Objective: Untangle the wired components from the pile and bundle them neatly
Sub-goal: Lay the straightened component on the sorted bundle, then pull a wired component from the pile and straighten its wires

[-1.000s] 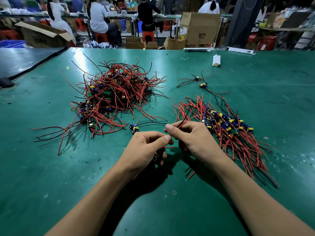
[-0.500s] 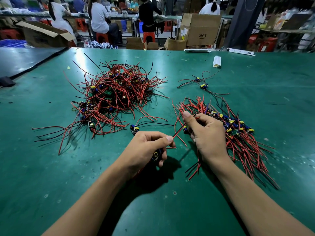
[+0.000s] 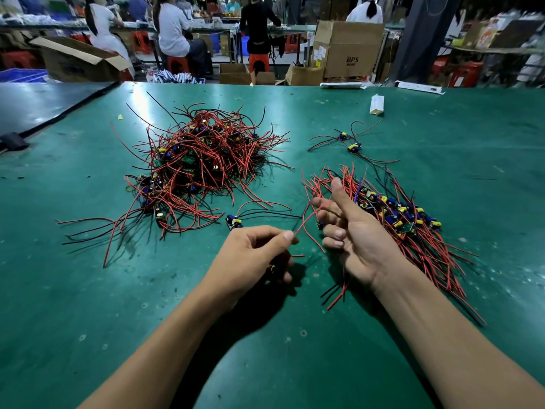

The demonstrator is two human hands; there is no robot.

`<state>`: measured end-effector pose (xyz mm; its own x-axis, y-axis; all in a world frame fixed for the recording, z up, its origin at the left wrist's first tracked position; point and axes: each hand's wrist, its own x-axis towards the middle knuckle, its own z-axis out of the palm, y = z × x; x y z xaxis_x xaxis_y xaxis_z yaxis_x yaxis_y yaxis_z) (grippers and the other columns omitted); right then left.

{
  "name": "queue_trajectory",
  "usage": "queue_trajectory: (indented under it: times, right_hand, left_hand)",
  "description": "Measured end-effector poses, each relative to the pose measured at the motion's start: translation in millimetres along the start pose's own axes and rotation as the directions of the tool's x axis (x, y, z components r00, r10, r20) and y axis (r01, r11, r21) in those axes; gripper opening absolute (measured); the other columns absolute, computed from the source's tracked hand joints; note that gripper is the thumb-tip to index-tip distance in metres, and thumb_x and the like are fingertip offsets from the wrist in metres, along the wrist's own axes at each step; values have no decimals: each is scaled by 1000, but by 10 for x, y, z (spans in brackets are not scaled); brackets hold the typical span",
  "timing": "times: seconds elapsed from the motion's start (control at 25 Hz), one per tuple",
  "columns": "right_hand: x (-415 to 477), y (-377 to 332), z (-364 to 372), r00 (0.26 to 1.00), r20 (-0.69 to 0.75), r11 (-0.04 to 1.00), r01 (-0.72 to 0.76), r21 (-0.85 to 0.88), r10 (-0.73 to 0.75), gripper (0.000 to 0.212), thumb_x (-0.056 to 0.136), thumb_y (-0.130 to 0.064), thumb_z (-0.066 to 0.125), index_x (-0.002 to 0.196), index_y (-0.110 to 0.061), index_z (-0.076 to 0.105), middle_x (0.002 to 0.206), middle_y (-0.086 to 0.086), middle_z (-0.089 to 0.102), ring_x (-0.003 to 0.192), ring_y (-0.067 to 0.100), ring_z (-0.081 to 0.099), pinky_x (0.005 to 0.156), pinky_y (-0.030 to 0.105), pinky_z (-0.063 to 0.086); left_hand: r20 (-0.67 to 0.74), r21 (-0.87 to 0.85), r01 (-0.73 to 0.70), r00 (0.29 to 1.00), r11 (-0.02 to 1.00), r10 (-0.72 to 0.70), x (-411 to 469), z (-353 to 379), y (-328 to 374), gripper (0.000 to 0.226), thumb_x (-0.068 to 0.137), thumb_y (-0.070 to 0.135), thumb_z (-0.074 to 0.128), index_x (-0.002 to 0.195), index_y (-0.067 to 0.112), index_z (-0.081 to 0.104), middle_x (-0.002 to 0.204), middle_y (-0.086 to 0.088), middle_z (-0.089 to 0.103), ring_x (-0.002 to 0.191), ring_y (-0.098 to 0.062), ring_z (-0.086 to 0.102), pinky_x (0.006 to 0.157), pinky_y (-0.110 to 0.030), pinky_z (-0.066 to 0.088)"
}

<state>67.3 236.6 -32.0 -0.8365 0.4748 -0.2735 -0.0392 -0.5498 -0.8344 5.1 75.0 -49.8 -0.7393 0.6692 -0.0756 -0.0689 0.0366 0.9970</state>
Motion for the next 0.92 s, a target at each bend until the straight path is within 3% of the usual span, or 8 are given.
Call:
queue_trajectory:
  times: [0.2, 0.4, 0.56, 0.64, 0.72, 0.8, 0.88, 0.92]
  right_hand:
    - [-6, 55, 14, 998, -35, 993, 57, -105, -61, 63, 85, -60, 63, 113, -4, 63, 64, -1, 63, 35, 4, 32, 33, 16, 25]
    - [7, 70, 9, 994, -36, 983, 97, -156, -104, 59, 86, -60, 63, 111, -6, 64, 62, 0, 61, 35, 6, 33, 34, 17, 26]
    - [-67, 113, 61, 978, 46, 937, 206, -281, -201, 36, 88, -49, 68, 90, -14, 65, 63, -3, 57, 37, 7, 38, 38, 16, 29]
    - [-130, 181, 92, 941, 130, 807, 336, -486, -314, 26, 84, -43, 77, 83, -20, 66, 68, -6, 64, 47, 4, 51, 44, 16, 40]
    - [-179, 281, 124, 874, 248, 559, 462, -688, -418, 20, 79, -39, 82, 85, -27, 67, 81, -8, 68, 64, -1, 57, 60, 12, 44]
    - [-202, 360, 146, 797, 371, 327, 552, -767, -477, 24, 79, -30, 83, 89, -36, 62, 95, -8, 64, 83, -2, 58, 74, 8, 41]
    - [-182, 387, 122, 757, 415, 232, 581, -780, -505, 24, 82, -21, 80, 95, -34, 63, 101, -5, 60, 90, -2, 55, 81, 6, 38]
    - [-163, 387, 103, 752, 412, 221, 581, -784, -515, 22, 83, -18, 78, 98, -28, 66, 102, -5, 59, 91, -3, 54, 81, 6, 38]
  left_hand:
    - [22, -407, 175, 983, 896, -182, 73, -39, 118, 59, 98, 56, 34, 118, 7, 59, 97, -19, 73, 80, -32, 73, 64, -37, 61]
    - [56, -492, 162, 986, 856, -154, 91, -77, 148, 71, 96, 63, 22, 126, 6, 53, 110, -20, 71, 96, -37, 70, 76, -46, 60]
    - [46, -540, 152, 987, 828, -151, 112, -85, 144, 75, 94, 67, 23, 129, 7, 51, 115, -22, 68, 102, -39, 68, 81, -47, 59]
    - [27, -555, 133, 990, 821, -141, 129, -64, 129, 75, 93, 68, 25, 132, 9, 50, 123, -21, 64, 113, -40, 63, 95, -51, 51]
    - [29, -577, 115, 992, 809, -120, 134, -34, 115, 74, 92, 69, 27, 137, 14, 47, 131, -17, 60, 116, -37, 61, 100, -50, 48]
    - [61, -577, 114, 993, 809, -97, 121, -5, 99, 75, 90, 72, 28, 143, 22, 41, 132, -11, 61, 97, -25, 70, 87, -40, 54]
    - [69, -571, 103, 995, 814, -77, 109, 21, 77, 75, 89, 73, 28, 147, 26, 36, 130, -7, 62, 82, -16, 70, 75, -33, 54]
    - [72, -575, 96, 995, 812, -66, 112, 27, 62, 75, 88, 73, 30, 147, 27, 35, 129, -7, 63, 84, -17, 70, 76, -33, 53]
